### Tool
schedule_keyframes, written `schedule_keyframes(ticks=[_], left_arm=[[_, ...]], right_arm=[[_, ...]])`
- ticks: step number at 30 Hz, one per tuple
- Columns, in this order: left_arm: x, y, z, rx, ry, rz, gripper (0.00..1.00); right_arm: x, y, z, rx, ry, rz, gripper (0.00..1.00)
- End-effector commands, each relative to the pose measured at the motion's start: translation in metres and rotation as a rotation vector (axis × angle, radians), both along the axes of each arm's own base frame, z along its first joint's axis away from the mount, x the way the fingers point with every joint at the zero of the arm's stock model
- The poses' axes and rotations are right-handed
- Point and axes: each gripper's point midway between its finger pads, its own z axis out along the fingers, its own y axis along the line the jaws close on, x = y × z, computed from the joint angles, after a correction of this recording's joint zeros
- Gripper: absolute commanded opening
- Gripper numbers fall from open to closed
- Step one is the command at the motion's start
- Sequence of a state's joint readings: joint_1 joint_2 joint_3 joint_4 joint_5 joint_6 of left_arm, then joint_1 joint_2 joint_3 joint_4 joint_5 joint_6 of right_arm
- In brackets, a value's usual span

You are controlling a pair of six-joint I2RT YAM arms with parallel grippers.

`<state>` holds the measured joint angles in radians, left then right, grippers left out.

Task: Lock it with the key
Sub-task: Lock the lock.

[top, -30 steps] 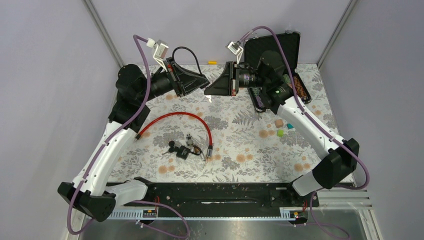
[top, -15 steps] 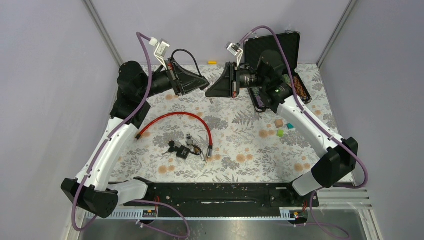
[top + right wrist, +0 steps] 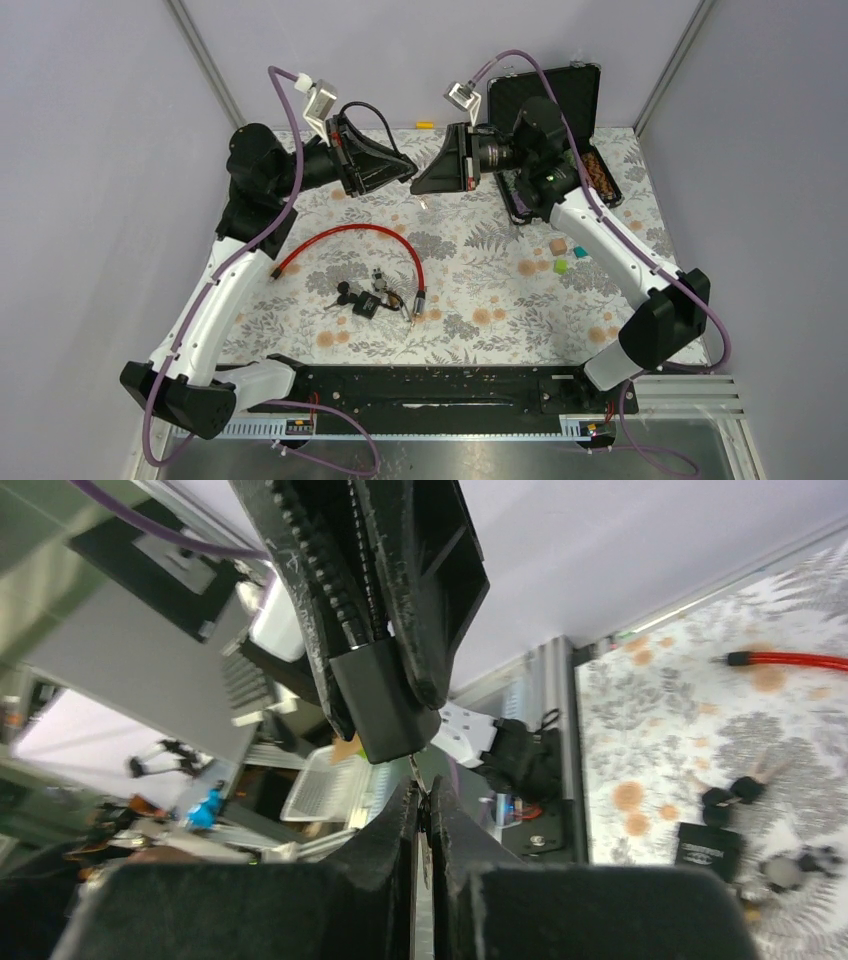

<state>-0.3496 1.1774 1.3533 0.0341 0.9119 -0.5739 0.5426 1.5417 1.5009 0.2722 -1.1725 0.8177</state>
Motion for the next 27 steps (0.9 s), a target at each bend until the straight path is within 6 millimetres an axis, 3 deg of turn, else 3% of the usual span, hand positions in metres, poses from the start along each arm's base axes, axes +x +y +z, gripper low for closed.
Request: schedule_keyframes(ticks=[1,3,5,10,13,17,21,27], left_arm=[[-0.004,0.029,0.06,-0.053,-0.372,0.132,0.0],[0.001,0.031,0.06,-0.056,-0.348,0.16,0.0],[0.007,0.033,0.064,-0.073,-0.31,0.192,0.0],[0.015,0.039,0.076,-0.118,-0.219,0.264,0.0],[0.022,0.047,0.079,-0.12,-0.198,0.337,0.0],[0.033,0.055,0.074,-0.112,-0.144,0.412,0.0],[0.033,0.055,0.077,-0.143,-0.086,0.38,0.0],[0.005,0.043,0.094,-0.181,-0.167,0.221,0.0]], right_arm=[[-0.04,-0.021,0.037,0.017,0.081,0.234,0.0],[-0.04,-0.021,0.046,0.041,0.097,0.248,0.0],[-0.036,-0.02,0.042,0.051,0.096,0.245,0.0],[-0.007,-0.011,0.0,-0.002,0.052,0.055,0.0],[0.014,-0.016,-0.035,-0.194,-0.011,-0.145,0.0],[0.018,-0.024,-0.039,-0.218,-0.065,-0.217,0.0],[0.0,-0.028,-0.038,-0.187,-0.099,-0.139,0.0],[-0.031,-0.031,-0.02,-0.128,-0.029,0.043,0.0]])
